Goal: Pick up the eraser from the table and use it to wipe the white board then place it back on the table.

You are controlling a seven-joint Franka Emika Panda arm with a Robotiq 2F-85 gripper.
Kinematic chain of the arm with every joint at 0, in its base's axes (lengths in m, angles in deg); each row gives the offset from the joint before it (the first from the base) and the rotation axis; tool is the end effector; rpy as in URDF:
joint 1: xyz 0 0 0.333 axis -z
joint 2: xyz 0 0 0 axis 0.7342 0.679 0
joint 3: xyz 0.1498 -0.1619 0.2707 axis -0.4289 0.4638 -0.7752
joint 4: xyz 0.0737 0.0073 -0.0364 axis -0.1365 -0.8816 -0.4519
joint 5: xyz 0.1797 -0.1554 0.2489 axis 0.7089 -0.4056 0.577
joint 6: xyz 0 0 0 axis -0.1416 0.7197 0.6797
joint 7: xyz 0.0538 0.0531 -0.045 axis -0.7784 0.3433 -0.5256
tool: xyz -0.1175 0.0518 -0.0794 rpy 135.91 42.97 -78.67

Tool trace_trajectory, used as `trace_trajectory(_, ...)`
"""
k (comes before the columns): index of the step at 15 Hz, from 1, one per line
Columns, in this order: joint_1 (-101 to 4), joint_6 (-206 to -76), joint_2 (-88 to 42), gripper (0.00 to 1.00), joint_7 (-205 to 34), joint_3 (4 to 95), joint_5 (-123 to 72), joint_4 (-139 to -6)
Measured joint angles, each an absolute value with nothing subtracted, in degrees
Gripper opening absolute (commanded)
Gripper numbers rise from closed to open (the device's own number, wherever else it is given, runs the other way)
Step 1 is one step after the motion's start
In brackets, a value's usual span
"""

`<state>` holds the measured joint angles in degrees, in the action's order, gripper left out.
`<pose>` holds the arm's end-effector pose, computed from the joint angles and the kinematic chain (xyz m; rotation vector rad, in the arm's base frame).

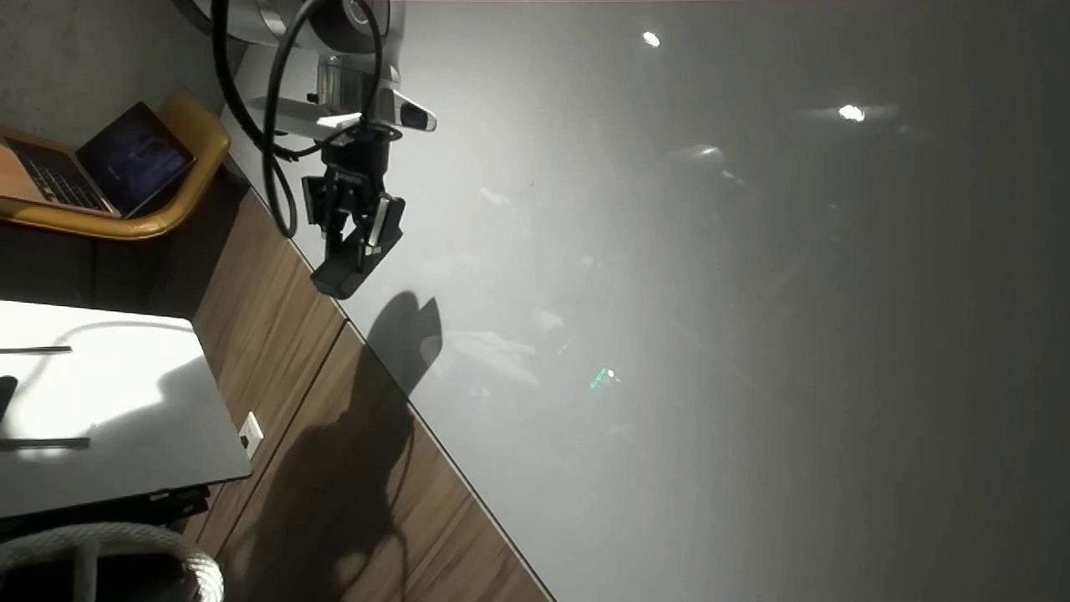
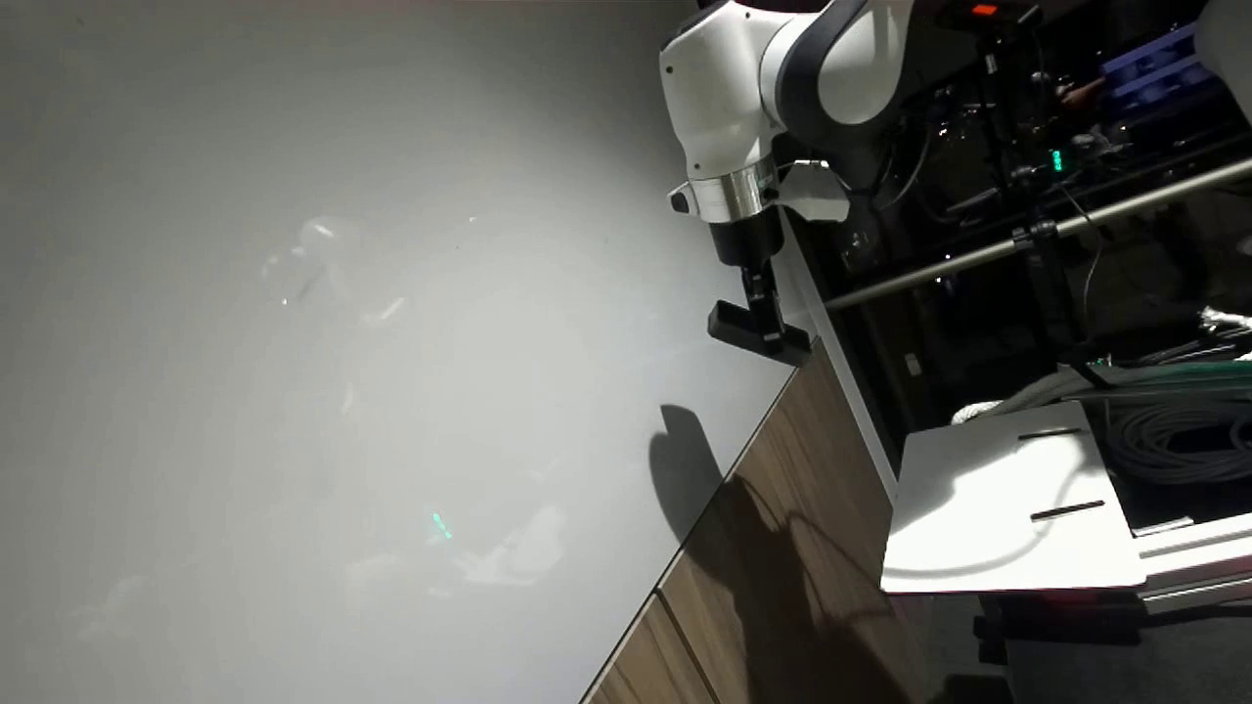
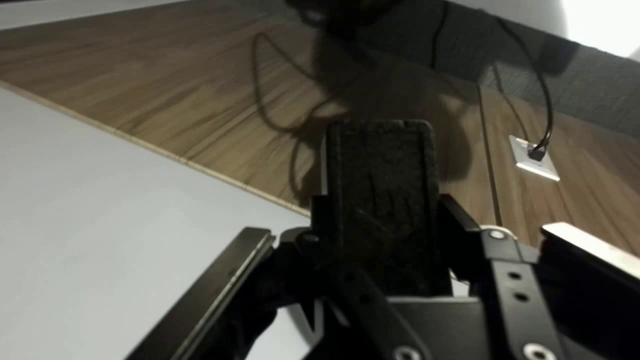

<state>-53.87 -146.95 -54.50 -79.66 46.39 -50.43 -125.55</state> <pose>0.4109 0.0300 0.4087 2.7917 0.3881 0.3215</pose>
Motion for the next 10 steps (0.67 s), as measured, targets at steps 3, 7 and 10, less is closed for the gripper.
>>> trace_trajectory(3,-50.9,-143.8,-51.2,0.29,-82.4,46.6,-43.2,-124.5)
trace_trajectory(7,-48.9,-142.0,-44.0,0.29,-82.4,46.5,-39.0,-121.9)
trace_trajectory(10,-49.1,-141.9,-39.9,0.29,-82.4,45.6,-34.9,-122.4)
